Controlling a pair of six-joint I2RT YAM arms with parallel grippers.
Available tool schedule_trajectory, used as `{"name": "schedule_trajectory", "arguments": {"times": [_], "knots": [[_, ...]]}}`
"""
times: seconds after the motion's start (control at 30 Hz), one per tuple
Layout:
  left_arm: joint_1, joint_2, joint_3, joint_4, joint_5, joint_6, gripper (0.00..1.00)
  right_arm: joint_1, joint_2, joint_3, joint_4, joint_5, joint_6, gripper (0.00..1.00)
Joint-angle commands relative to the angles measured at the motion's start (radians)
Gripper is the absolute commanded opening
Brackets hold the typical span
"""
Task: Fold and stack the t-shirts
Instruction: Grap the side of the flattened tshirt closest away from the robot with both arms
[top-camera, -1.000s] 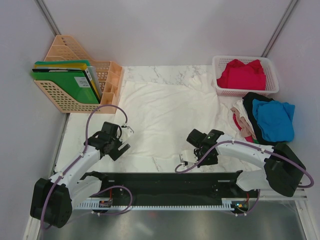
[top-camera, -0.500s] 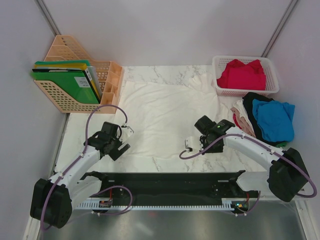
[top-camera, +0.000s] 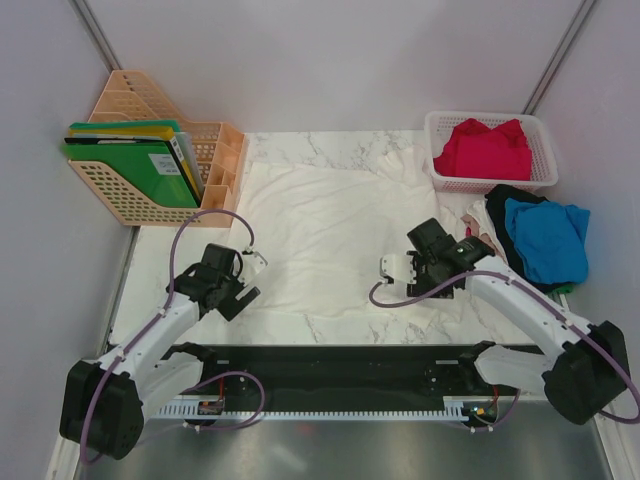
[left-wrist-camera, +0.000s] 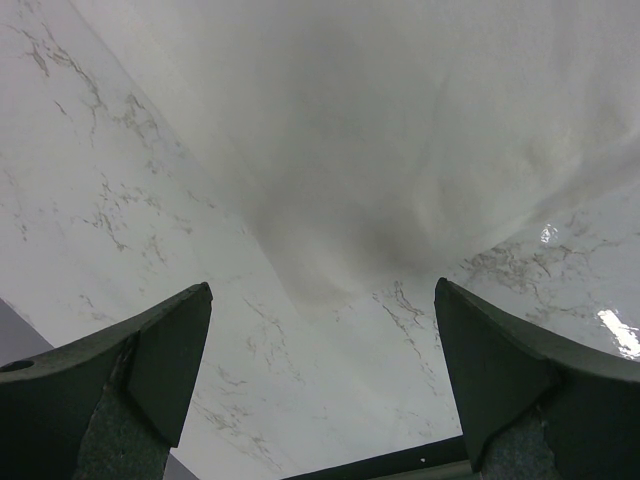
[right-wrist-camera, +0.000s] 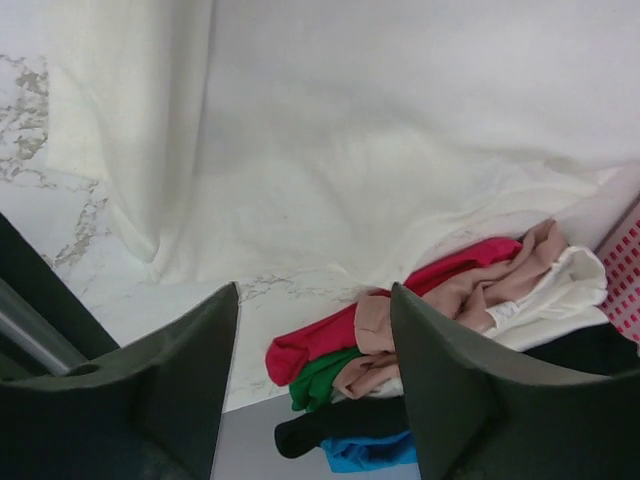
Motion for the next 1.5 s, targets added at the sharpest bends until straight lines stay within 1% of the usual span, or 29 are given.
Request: {"name": "schedule_trajectory", "arguments": {"times": [0.0, 0.07, 0.1, 0.17, 0.2, 0.27, 0.37, 0.43, 0.47, 0.53, 0.6, 0.8, 0.97, 1.0, 1.03, 1.13, 1.17, 1.2, 1.4, 1.47], "knots": [[0.005, 0.006, 0.003, 0.003, 0.012, -0.038, 1.0, 0.02, -0.093, 0.058, -0.069, -0.054, 0.034, 0.57], [0.004, 0.017, 0.005, 0.006, 0.015, -0.039, 1.0, 0.043, -0.131, 0.044, -0.107, -0.064, 0.036, 0.46], [0.004, 0.02, 0.006, 0.006, 0.015, -0.041, 1.0, 0.049, -0.139, 0.038, -0.121, -0.075, 0.036, 0.36], [0.004, 0.026, 0.006, 0.009, 0.012, -0.039, 1.0, 0.069, -0.156, 0.017, -0.162, -0.116, 0.031, 0.3], [0.004, 0.026, 0.006, 0.007, 0.012, -0.039, 1.0, 0.077, -0.157, 0.014, -0.173, -0.129, 0.033, 0.25], [0.004, 0.027, 0.006, 0.009, 0.01, -0.039, 1.0, 0.092, -0.151, 0.004, -0.198, -0.178, 0.037, 0.25], [0.005, 0.032, 0.008, 0.01, 0.009, -0.038, 1.0, 0.107, -0.124, 0.0, -0.196, -0.216, 0.042, 0.27], [0.004, 0.038, 0.009, 0.01, 0.006, -0.038, 1.0, 0.115, -0.088, 0.001, -0.193, -0.247, 0.043, 0.46], [0.004, 0.041, 0.009, 0.01, 0.004, -0.038, 0.99, 0.117, -0.078, 0.001, -0.192, -0.254, 0.043, 0.58], [0.005, 0.041, 0.009, 0.01, 0.002, -0.036, 0.99, 0.123, -0.051, 0.003, -0.187, -0.271, 0.042, 0.65], [0.005, 0.04, 0.008, 0.01, 0.001, -0.038, 0.99, 0.126, -0.028, 0.004, -0.187, -0.281, 0.039, 0.69], [0.004, 0.044, 0.008, 0.012, -0.001, -0.036, 0.99, 0.126, 0.043, -0.037, -0.159, -0.276, 0.014, 0.69], [0.004, 0.038, 0.005, 0.01, -0.01, -0.035, 0.99, 0.124, 0.114, -0.103, -0.057, -0.213, -0.006, 0.68], [0.005, 0.032, 0.002, 0.01, -0.011, -0.035, 0.99, 0.121, 0.14, -0.114, -0.037, -0.212, -0.015, 0.65], [0.004, 0.032, 0.002, 0.01, -0.014, -0.035, 0.99, 0.12, 0.154, -0.114, -0.031, -0.212, -0.015, 0.65], [0.005, 0.027, 0.0, 0.009, -0.016, -0.035, 0.99, 0.114, 0.199, -0.102, -0.024, -0.21, -0.015, 0.33], [0.004, 0.029, 0.0, 0.007, -0.016, -0.035, 0.99, 0.112, 0.203, -0.092, -0.026, -0.209, -0.015, 0.13], [0.005, 0.031, 0.0, 0.007, -0.016, -0.036, 0.99, 0.11, 0.205, -0.089, -0.027, -0.205, -0.018, 0.01], [0.004, 0.044, 0.0, 0.007, -0.008, -0.039, 0.99, 0.097, 0.173, -0.071, -0.04, -0.173, -0.043, 0.0], [0.004, 0.046, 0.002, 0.009, -0.007, -0.038, 0.99, 0.084, 0.176, -0.065, -0.041, -0.14, -0.066, 0.0]]}}
